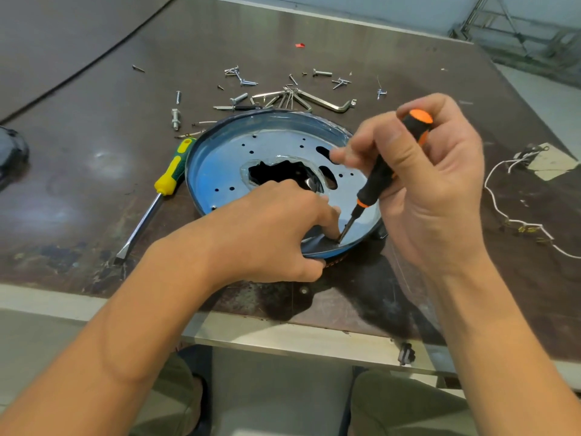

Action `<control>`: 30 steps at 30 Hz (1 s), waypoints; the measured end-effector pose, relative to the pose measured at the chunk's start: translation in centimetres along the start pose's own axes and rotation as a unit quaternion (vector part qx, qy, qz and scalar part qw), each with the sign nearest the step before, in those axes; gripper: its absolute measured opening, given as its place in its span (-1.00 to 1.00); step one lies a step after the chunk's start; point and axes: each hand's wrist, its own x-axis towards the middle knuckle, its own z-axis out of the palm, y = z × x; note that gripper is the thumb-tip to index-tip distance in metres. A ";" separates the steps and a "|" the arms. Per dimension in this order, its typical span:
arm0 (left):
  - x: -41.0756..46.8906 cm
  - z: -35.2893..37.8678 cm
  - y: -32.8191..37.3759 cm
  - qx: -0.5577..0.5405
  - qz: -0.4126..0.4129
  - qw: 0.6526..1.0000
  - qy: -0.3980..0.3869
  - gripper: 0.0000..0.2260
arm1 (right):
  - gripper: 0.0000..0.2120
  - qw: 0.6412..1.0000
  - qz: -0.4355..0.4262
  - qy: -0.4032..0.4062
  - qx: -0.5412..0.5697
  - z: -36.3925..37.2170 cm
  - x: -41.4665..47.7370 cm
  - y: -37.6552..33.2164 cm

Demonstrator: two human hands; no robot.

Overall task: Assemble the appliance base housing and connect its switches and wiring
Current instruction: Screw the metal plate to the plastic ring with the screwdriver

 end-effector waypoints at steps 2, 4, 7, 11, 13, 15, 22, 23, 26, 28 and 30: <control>0.0 0.0 0.0 -0.002 0.003 1.000 -0.004 -0.64 | -0.86 0.998 0.025 -0.009 0.051 0.0 0.1 -0.1; 0.0 0.0 0.0 -0.001 0.003 1.000 -0.004 -0.66 | -0.70 0.995 0.057 -0.024 0.079 -0.3 0.2 -0.2; 0.1 -0.1 0.1 -0.007 -0.001 1.000 -0.002 -0.62 | -0.75 0.997 0.040 -0.055 0.041 -0.3 -0.1 -0.1; 0.0 0.0 0.0 -0.005 0.000 1.000 -0.002 -0.62 | -0.82 1.000 -0.012 -0.015 -0.017 0.3 -0.2 0.4; 0.0 0.1 -0.1 -0.002 -0.001 1.000 0.001 -0.62 | -0.78 1.000 -0.015 -0.008 -0.020 0.3 -0.1 0.4; 0.0 0.1 0.0 0.002 -0.003 1.000 -0.001 -0.62 | -0.82 0.999 0.008 -0.031 0.014 0.2 -0.2 0.3; 0.0 0.0 0.0 -0.005 0.001 1.000 -0.005 -0.61 | -0.88 0.998 0.026 -0.056 0.014 0.3 -0.1 0.0; 0.0 0.0 0.0 -0.006 0.002 1.000 -0.005 -0.62 | -0.93 0.999 0.019 -0.036 0.012 0.3 0.0 0.1; 0.0 0.0 0.0 0.001 0.000 1.000 -0.006 -0.61 | -0.89 0.999 0.019 0.022 0.026 0.2 0.5 0.3; 0.0 0.0 0.0 0.007 0.001 1.000 -0.010 -0.63 | -0.85 0.997 0.042 0.017 0.055 0.2 0.5 0.2; 0.0 0.0 0.0 0.010 -0.002 1.000 -0.003 -0.64 | -0.71 0.995 0.065 -0.015 0.071 0.0 0.4 0.1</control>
